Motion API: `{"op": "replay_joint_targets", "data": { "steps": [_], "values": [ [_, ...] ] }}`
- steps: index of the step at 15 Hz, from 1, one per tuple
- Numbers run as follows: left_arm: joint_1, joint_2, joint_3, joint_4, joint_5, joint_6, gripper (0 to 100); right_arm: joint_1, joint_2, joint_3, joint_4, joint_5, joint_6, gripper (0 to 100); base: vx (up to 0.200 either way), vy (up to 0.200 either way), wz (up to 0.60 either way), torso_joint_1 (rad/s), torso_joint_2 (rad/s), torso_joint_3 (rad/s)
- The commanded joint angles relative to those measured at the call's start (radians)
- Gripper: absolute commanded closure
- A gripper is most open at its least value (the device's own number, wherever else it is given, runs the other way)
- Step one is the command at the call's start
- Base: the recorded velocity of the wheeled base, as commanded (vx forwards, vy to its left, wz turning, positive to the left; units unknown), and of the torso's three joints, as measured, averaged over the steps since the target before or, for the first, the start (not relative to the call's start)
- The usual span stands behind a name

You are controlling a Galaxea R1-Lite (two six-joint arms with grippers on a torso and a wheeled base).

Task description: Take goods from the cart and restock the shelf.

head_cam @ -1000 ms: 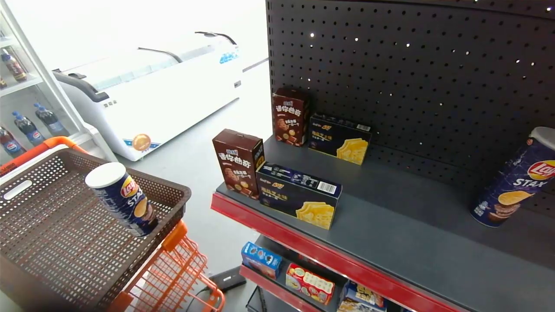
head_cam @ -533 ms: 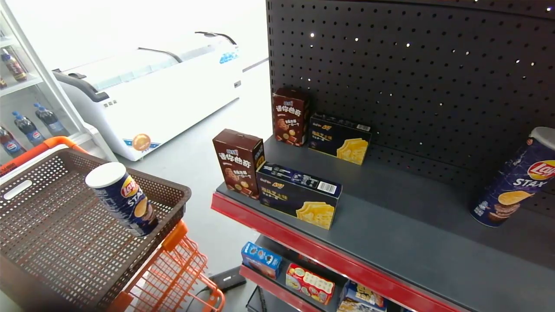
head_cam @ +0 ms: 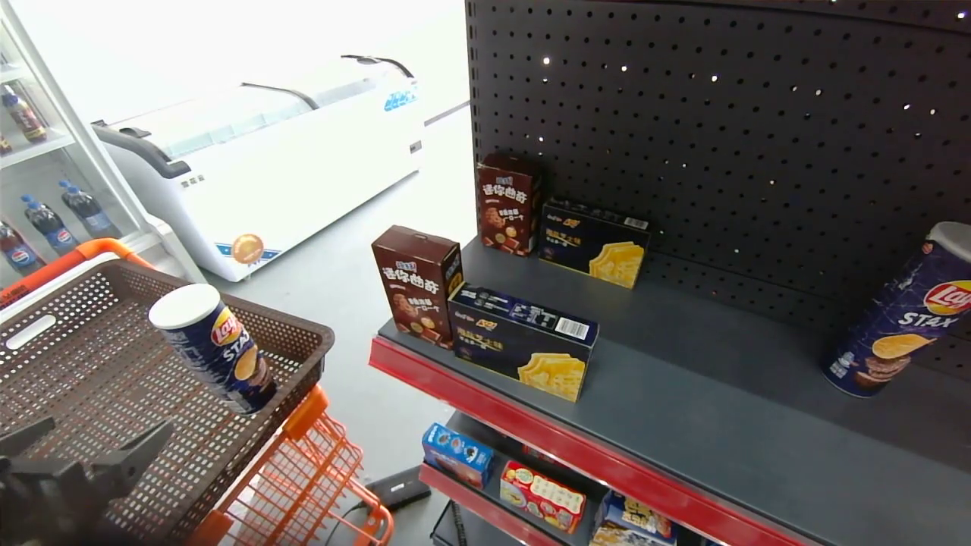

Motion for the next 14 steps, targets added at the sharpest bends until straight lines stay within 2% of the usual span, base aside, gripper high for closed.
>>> {"op": "replay_joint_targets", "data": {
  "steps": [1, 2, 3, 4, 5, 6, 7, 8, 11, 12, 14],
  "values": [
    [0.089, 0.370, 0.045, -0.282, -0.005, 0.025, 0, 0.000, 0.000, 0.000, 0.000, 0.000, 0.000, 0, 0.000, 0.000, 0.00, 0.000, 0.00, 0.000],
    [0.111, 0.460, 0.045, -0.399, -0.008, 0.020, 0, 0.000, 0.000, 0.000, 0.000, 0.000, 0.000, 0, 0.000, 0.000, 0.00, 0.000, 0.00, 0.000],
    [0.118, 0.503, 0.045, -0.457, -0.013, 0.023, 0, 0.000, 0.000, 0.000, 0.000, 0.000, 0.000, 0, 0.000, 0.000, 0.00, 0.000, 0.00, 0.000],
    [0.125, 0.594, 0.036, -0.597, -0.062, 0.029, 0, 0.000, 0.000, 0.000, 0.000, 0.000, 0.000, 0, 0.000, 0.000, 0.00, 0.000, 0.00, 0.000],
    [0.125, 0.605, 0.033, -0.615, -0.071, 0.029, 0, 0.000, 0.000, 0.000, 0.000, 0.000, 0.000, 0, 0.000, 0.000, 0.00, 0.000, 0.00, 0.000],
    [0.158, 0.691, 0.022, -0.724, -0.128, 0.051, 0, 0.000, 0.000, 0.000, 0.000, 0.000, 0.000, 0, 0.000, 0.000, 0.00, 0.000, 0.00, 0.000],
    [0.178, 0.721, 0.018, -0.746, -0.158, 0.068, 0, 0.000, 0.000, 0.000, 0.000, 0.000, 0.000, 0, 0.000, 0.000, 0.00, 0.000, 0.00, 0.000],
    [0.203, 0.760, 0.008, -0.784, -0.237, 0.083, 0, 0.000, 0.000, 0.000, 0.000, 0.000, 0.000, 0, 0.000, 0.000, 0.00, 0.000, 0.00, 0.000],
    [0.266, 0.865, -0.050, -0.896, -0.395, 0.086, 0, 0.000, 0.000, 0.000, 0.000, 0.000, 0.000, 0, 0.000, 0.000, 0.00, 0.000, 0.00, 0.000],
    [0.269, 0.873, -0.055, -0.901, -0.401, 0.086, 0, 0.000, 0.000, 0.000, 0.000, 0.000, 0.000, 0, 0.000, 0.000, 0.00, 0.000, 0.00, 0.000],
    [0.304, 0.939, -0.124, -0.936, -0.432, 0.089, 0, 0.000, 0.000, 0.000, 0.000, 0.000, 0.000, 0, 0.000, 0.000, 0.00, 0.000, 0.00, 0.000]
  ]
}}
